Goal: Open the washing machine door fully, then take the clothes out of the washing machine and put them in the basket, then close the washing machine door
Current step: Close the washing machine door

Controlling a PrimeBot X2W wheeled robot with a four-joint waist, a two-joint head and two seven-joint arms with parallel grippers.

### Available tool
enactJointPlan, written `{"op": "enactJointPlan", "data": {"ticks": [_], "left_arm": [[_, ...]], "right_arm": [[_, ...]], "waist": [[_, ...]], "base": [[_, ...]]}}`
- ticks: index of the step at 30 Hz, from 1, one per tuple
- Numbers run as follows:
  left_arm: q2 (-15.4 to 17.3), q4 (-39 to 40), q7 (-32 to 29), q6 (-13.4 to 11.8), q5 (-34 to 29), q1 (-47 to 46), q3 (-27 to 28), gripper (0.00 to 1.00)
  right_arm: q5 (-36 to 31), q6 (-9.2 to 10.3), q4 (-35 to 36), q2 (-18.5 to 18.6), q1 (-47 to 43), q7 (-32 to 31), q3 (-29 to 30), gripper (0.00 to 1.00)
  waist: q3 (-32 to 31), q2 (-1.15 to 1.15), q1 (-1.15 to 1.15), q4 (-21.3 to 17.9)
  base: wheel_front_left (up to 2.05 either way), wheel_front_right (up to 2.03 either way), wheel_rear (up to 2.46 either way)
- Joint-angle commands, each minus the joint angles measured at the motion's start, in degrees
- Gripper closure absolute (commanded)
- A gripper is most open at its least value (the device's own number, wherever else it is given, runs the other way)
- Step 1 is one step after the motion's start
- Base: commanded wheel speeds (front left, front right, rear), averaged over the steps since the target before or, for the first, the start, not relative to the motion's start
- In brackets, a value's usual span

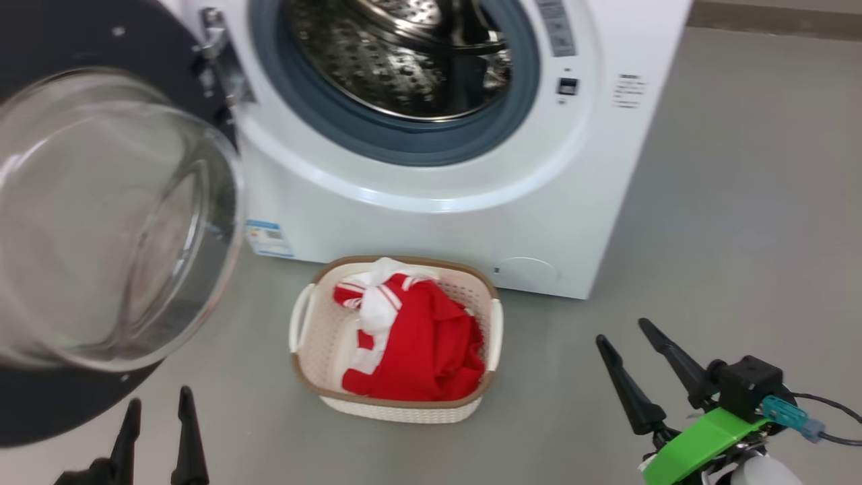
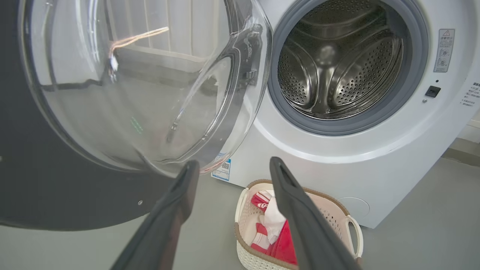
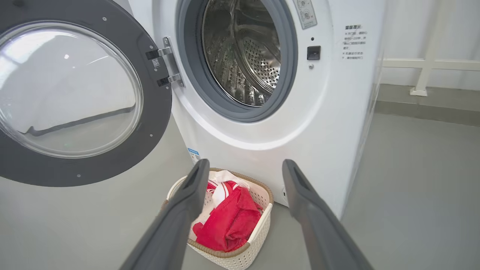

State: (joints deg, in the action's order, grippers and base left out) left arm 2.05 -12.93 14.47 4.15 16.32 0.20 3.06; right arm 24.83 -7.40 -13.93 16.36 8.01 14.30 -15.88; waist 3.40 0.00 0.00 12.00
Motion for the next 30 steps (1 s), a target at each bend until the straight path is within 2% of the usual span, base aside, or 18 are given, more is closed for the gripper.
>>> {"op": "enactJointPlan", "data": {"ticks": [1, 8, 15, 22, 30], "left_arm": [[0.8, 1.7, 0.5, -0.9, 0.4, -0.1, 1.8, 0.0], [0.8, 2.1, 0.5, -2.7, 1.7, 1.7, 1.8, 0.0], [0.8, 2.1, 0.5, -3.4, 2.2, 2.8, 1.5, 0.0], [0.8, 2.3, 0.5, -4.1, 3.3, 3.5, 0.7, 0.0], [0.8, 2.5, 0.5, -4.4, 3.9, 3.8, 0.2, 0.0]], "right_arm": [[0.4, -0.09, 1.1, 0.6, 1.8, 0.7, -1.6, 0.0], [1.0, -0.09, -0.2, 0.5, 3.4, 0.7, -4.6, 0.0], [1.4, -0.09, -1.0, 0.5, 4.1, 0.7, -6.2, 0.0], [1.6, -0.09, -1.3, 0.4, 4.8, 0.7, -6.9, 0.0], [1.9, -0.09, -1.5, 0.4, 5.2, 0.7, -7.7, 0.0]], "waist": [[-0.5, 0.0, 0.0, 3.7], [-0.9, 0.0, 0.0, 10.2], [-1.2, 0.0, 0.0, 14.3], [-1.1, 0.0, 0.0, 16.3], [-1.2, 0.0, 0.0, 16.6]], "base": [[0.0, 0.0, 0.0], [0.0, 0.0, 0.0], [0.0, 0.0, 0.0], [0.0, 0.0, 0.0], [0.0, 0.0, 0.0]]}}
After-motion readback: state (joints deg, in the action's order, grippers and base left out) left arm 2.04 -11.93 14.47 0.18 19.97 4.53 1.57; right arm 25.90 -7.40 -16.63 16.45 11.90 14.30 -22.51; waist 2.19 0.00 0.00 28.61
